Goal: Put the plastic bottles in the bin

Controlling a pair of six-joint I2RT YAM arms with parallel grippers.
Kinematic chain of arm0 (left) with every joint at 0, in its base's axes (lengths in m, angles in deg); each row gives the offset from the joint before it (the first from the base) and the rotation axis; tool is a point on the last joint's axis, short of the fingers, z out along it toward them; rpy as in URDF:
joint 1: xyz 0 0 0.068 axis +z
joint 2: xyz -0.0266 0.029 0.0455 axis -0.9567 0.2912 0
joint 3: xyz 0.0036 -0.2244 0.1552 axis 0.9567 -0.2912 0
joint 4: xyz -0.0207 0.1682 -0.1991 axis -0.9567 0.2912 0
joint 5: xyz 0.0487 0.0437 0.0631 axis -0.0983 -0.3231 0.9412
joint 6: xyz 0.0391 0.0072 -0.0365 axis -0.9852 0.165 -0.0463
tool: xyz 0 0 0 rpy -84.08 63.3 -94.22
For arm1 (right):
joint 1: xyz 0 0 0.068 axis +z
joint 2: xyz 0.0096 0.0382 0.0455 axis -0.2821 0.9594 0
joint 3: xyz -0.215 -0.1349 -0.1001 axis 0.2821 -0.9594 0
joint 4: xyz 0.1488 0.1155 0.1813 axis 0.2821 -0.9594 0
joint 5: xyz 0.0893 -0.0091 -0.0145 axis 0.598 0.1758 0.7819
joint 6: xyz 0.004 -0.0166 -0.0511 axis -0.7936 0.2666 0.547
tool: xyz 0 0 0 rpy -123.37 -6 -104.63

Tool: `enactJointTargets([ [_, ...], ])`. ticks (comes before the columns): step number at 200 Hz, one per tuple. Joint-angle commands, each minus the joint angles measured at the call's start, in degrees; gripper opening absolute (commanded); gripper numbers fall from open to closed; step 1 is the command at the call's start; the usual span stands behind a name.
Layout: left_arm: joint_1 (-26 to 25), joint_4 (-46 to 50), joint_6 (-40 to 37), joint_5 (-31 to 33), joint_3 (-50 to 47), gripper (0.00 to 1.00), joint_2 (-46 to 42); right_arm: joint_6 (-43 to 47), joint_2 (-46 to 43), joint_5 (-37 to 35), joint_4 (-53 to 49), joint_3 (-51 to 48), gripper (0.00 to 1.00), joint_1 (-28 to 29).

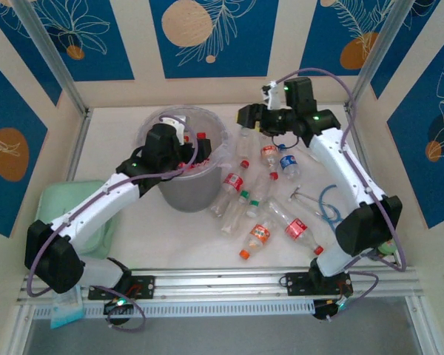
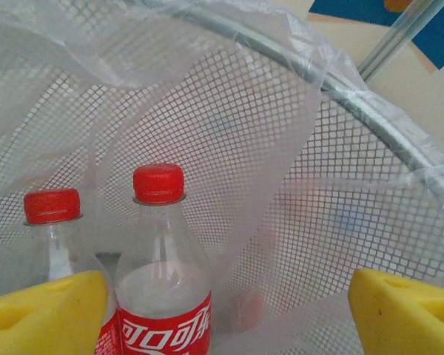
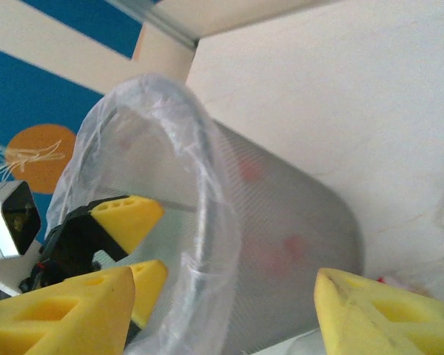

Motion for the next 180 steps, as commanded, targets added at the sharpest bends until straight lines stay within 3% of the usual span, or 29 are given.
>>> enactJointTargets([
  [1,0.0,5.9,-1.0,0.5,4.1,0.86,-0.9,5.3,-4.4,-5.1,-3.6,-2.8,0.66,-3.2],
  [42,0.3,13.6,3.0,0.9,10.1,0.88,-1.1,13.7,-6.3,-19.1,-9.5,-6.3,0.67,-9.1],
  [68,0.6,16.2,2.0,1.6,13.0,0.88,0.1,19.6,-2.3,-25.9,-12.9,-7.0,0.75,-11.3],
  [104,1.6,12.8,3.3,-3.0,14.8,0.88,2.4,24.9,7.7,-37.2,-19.2,-4.5,0.9,-11.8],
  [139,2.6,13.0,3.6,-5.9,17.7,0.88,4.4,24.5,15.1,-34.6,-18.9,-4.4,0.92,-14.5],
  [180,3.1,13.5,1.6,-5.0,14.0,0.88,0.0,23.4,24.1,-32.9,-19.7,-1.9,0.92,-14.6],
])
